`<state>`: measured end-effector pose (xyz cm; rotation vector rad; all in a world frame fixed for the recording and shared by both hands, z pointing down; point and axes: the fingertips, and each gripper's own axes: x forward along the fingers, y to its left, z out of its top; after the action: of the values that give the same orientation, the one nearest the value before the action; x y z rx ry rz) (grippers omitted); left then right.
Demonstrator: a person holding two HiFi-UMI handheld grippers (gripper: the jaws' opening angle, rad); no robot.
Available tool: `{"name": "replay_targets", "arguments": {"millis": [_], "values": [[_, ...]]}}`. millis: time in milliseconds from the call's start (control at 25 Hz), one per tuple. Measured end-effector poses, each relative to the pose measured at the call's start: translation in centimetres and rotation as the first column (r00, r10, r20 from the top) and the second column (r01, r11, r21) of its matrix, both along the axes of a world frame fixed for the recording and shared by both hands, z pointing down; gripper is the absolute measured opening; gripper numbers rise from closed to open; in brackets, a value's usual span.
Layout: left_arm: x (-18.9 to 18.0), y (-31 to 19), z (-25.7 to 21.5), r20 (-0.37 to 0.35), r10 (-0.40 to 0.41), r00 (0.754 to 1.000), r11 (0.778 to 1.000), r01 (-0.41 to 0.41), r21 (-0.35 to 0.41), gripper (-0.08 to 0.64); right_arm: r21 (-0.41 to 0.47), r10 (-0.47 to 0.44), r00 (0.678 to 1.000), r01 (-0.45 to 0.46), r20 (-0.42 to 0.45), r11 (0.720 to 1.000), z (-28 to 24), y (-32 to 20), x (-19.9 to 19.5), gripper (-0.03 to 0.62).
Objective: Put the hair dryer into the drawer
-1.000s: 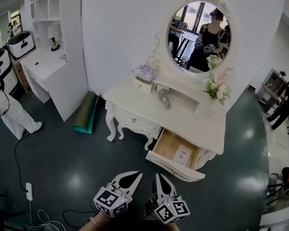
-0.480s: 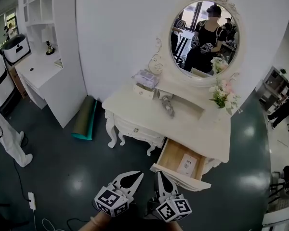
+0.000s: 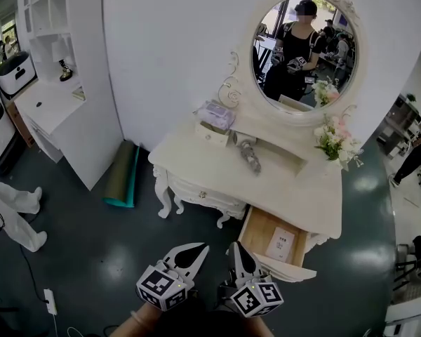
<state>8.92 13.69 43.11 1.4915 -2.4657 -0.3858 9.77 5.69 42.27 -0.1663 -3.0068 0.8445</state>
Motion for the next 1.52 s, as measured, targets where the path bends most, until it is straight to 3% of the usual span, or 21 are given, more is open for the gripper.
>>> {"name": "replay_targets", "arguments": {"millis": [440, 800, 1160, 1520], "values": [[-2.1, 1.8, 0.8, -0.053, -0.024, 0.998, 0.999, 0.025, 0.023, 0.015, -0.013, 0.01, 1.0, -0.01, -0.028, 1.0, -0.2, 1.2, -2.0, 0.018], [-4.5, 2.4, 2.1, -0.078, -0.083, 0.993, 0.996, 0.086, 0.034, 0.015, -0.034, -0.052, 0.998, 0.051, -0.035, 0.998, 0.9, 2.1, -5.2, 0.018], [-10.6, 1.9, 1.6, -0.056, -0.091, 0.994, 0.995, 0.092, 0.023, 0.015, -0.044, -0.038, 0.999, 0.036, -0.037, 0.998, 0.8, 1.8, -10.8, 0.018], [-18.1, -2.0, 1.1, -0.042, 0.005, 0.999, 1.0, -0.005, 0.007, 0.015, -0.127, 0.037, 0.999, -0.041, -0.035, 0.991, 1.0, -1.6, -17.7, 0.018]]}}
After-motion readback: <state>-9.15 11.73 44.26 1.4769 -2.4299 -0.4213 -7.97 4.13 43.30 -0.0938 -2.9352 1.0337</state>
